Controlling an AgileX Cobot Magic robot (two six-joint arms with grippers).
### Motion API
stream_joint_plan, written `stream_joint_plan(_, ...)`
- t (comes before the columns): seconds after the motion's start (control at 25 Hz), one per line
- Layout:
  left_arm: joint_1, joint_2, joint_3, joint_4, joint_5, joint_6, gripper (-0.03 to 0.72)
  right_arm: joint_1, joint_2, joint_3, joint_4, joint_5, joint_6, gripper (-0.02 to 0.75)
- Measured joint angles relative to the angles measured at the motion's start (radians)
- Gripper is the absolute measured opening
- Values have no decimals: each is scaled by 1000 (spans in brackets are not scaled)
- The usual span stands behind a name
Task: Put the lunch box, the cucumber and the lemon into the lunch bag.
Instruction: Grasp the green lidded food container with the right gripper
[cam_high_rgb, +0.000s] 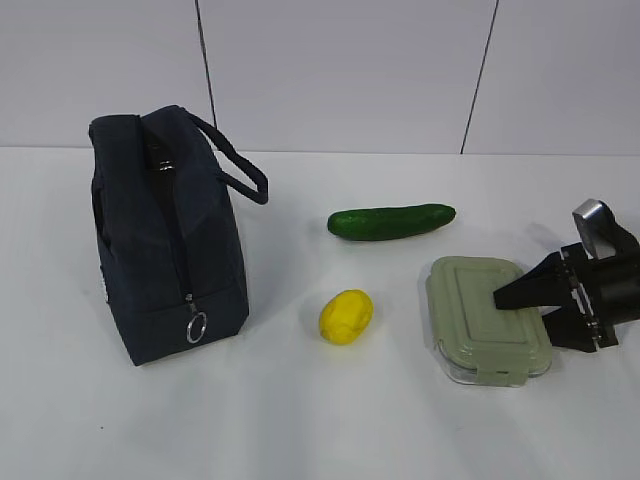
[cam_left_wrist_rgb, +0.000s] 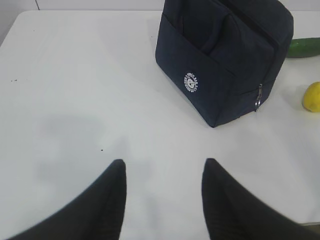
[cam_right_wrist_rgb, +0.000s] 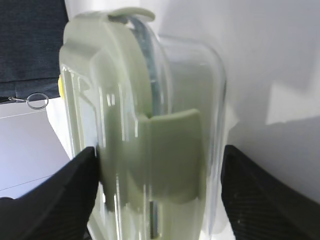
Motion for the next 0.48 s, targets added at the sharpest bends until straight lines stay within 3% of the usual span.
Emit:
stream_joint_plan(0.32, 0, 0, 0, 0, 0, 0, 349, 0, 0, 0, 0, 0, 0, 581)
stream_joint_plan(0.48, 0, 0, 0, 0, 0, 0, 349, 0, 0, -1, 9, 4, 0, 533)
